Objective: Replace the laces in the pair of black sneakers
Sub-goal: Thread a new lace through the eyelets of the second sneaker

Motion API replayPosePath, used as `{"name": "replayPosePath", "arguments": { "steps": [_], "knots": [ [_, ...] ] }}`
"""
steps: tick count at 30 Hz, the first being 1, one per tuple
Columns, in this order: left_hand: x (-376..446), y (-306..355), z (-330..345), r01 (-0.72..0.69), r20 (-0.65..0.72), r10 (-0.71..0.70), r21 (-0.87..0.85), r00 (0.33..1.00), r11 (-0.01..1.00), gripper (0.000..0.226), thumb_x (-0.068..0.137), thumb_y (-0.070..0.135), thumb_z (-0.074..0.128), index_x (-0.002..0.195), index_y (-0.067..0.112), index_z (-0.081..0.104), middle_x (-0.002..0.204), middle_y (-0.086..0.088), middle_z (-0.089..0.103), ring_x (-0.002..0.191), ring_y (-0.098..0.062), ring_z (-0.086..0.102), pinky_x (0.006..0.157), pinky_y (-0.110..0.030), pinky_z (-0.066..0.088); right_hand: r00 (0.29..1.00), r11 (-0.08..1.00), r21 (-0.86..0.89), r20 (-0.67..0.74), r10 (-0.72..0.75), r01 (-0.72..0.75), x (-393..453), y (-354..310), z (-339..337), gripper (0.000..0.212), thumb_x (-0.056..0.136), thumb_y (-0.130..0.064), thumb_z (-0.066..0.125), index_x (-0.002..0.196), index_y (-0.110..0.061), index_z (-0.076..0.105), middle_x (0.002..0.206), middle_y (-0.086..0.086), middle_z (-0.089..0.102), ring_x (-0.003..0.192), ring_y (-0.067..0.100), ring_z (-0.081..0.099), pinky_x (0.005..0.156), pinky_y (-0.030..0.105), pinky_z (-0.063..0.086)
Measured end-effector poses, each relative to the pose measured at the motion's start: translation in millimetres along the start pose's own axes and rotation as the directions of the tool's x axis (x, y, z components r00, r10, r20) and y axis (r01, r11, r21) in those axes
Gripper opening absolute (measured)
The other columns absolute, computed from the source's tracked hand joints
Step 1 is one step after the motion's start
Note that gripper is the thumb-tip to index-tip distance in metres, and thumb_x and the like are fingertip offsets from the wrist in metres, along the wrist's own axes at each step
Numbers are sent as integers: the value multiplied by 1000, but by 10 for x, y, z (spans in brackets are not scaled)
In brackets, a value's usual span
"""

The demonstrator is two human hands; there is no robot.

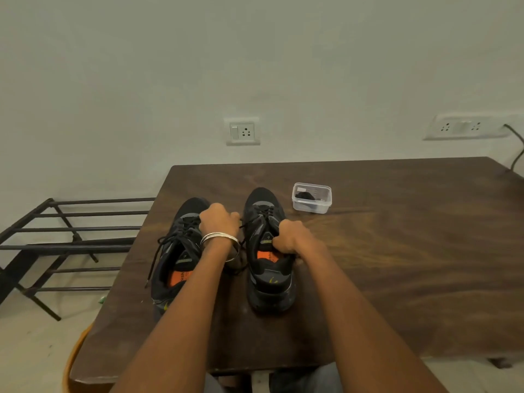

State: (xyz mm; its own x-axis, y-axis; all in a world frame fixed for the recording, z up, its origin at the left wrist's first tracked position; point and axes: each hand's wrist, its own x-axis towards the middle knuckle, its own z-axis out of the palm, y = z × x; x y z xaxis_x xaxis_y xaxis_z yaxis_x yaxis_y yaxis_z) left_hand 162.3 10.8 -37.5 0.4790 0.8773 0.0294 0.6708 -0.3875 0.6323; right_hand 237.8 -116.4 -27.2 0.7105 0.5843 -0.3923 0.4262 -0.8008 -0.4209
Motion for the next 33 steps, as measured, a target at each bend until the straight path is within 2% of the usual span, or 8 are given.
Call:
{"name": "replayPosePath", "arguments": {
  "steps": [3,5,7,9,11,17,26,33],
  "knots": [
    [-36,88,-70,-98,-109,117,165,987,981,19,90,15,57,102,1,62,112,-20,59,104,-38,56,80,-44,47,1000,999,-47,5,-26,26,-21,-15,-87,33,96,-21,56,125,-6,55,127,16,57,105,31,61,85,37,52],
    [-68,149,-145,-195,-92,217,202,972,960,17,91,17,55,98,6,66,109,-16,61,101,-36,59,77,-42,49,997,997,-44,-33,-69,67,-17,-36,-157,37,95,-22,58,128,-5,53,128,17,56,107,32,59,81,37,49],
    [-113,221,-187,-268,108,253,171,962,948,21,89,25,60,83,7,66,94,-13,68,82,-31,64,66,-37,50,983,992,3,-137,-125,126,18,-56,-210,37,93,-23,61,125,-5,55,125,16,60,109,32,60,88,38,51],
    [-225,297,-201,-265,383,181,180,906,947,31,84,38,68,91,8,63,91,-7,65,79,-25,62,68,-34,50,947,980,52,-270,-173,193,40,-73,-235,33,92,-20,62,121,-5,60,118,16,64,107,31,61,93,44,52],
    [-351,326,-152,-288,528,114,260,842,922,37,83,42,70,98,13,53,91,-5,57,80,-21,56,71,-31,46,912,967,48,-346,-221,252,34,-90,-226,28,93,-15,61,119,-5,65,116,15,67,108,30,62,95,46,52],
    [-374,191,-5,-227,400,121,230,908,946,33,93,32,56,111,4,57,109,-15,59,88,-29,57,70,-33,42,899,933,-163,-258,-353,320,100,-104,-63,25,92,-12,56,111,-5,70,115,17,62,102,31,60,90,41,51],
    [-402,121,13,-258,330,177,222,927,940,29,96,28,45,102,3,59,108,-19,62,99,-37,59,76,-38,44,873,928,-286,-355,-335,240,160,-221,67,18,92,-6,57,106,-2,67,115,15,58,102,30,61,82,34,49],
    [-428,112,18,-244,323,161,236,933,941,32,98,30,44,111,5,58,114,-18,60,103,-35,58,74,-38,41,832,929,-318,-451,-323,189,161,-270,138,19,93,-3,49,105,-1,64,110,16,62,101,35,62,77,38,49]
  ]
}}
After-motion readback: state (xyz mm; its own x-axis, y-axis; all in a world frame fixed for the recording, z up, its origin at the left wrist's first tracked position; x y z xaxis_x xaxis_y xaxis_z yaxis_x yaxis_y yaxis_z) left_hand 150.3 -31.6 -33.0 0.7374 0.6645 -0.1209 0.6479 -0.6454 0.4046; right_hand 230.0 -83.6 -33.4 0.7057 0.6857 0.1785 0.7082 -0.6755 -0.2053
